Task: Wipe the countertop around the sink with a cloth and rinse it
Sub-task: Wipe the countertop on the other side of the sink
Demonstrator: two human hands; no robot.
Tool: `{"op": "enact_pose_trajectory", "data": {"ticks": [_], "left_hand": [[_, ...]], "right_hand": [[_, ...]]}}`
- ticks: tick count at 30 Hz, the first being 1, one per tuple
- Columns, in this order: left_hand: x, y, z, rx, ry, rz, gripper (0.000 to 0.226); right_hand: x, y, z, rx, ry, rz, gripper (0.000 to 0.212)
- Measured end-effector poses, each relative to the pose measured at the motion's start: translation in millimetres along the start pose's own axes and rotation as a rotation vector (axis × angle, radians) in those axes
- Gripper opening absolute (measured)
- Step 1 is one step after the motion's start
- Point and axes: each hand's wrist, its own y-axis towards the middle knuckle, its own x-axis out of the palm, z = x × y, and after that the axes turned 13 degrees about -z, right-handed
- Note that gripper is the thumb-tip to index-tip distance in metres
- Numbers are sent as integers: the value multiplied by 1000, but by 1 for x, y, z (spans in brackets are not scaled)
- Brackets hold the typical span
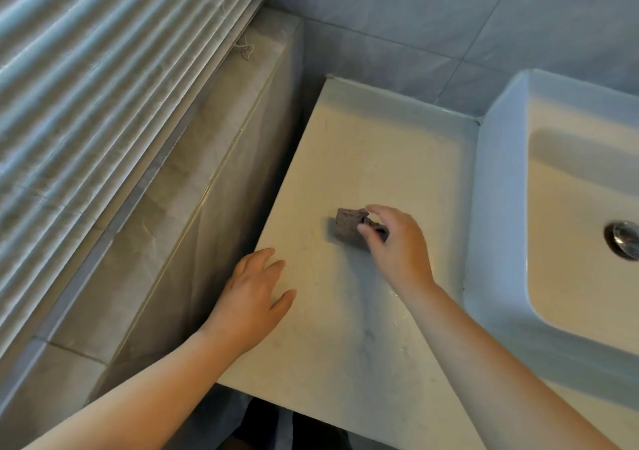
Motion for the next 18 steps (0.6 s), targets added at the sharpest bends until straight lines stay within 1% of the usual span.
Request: {"op": "enact_pose_trajectory", "data": {"ticks": [2,5,7,10,12,14,15,16,18], "left_hand": [[-1,2,2,7,17,2,60],[-2,4,5,13,30,2,59],[-2,5,6,15,24,4,59],[-1,6,6,7,20,-1,58],[-1,6,6,3,26,-2,58],[-1,7,6,2,37,0,58],[-1,7,6,1,44,0,58],[0,8,6,-1,49,1,58],[1,10,6,0,45,3,58]], "right_hand": [[7,-12,7,-34,-109,-20,42],[12,-17,21,10,-219,35,48],[12,-16,23,0,-239,20,41],[5,-2,28,27,-130,-76,29],[-5,14,32,60,-95,-29,32],[-15,27,33,62,-182,116,34],[-17,30,31,29,-211,174,32],[-17,30,29,-32,-225,182,29],[-7,27,26,-140,-298,73,29]]}}
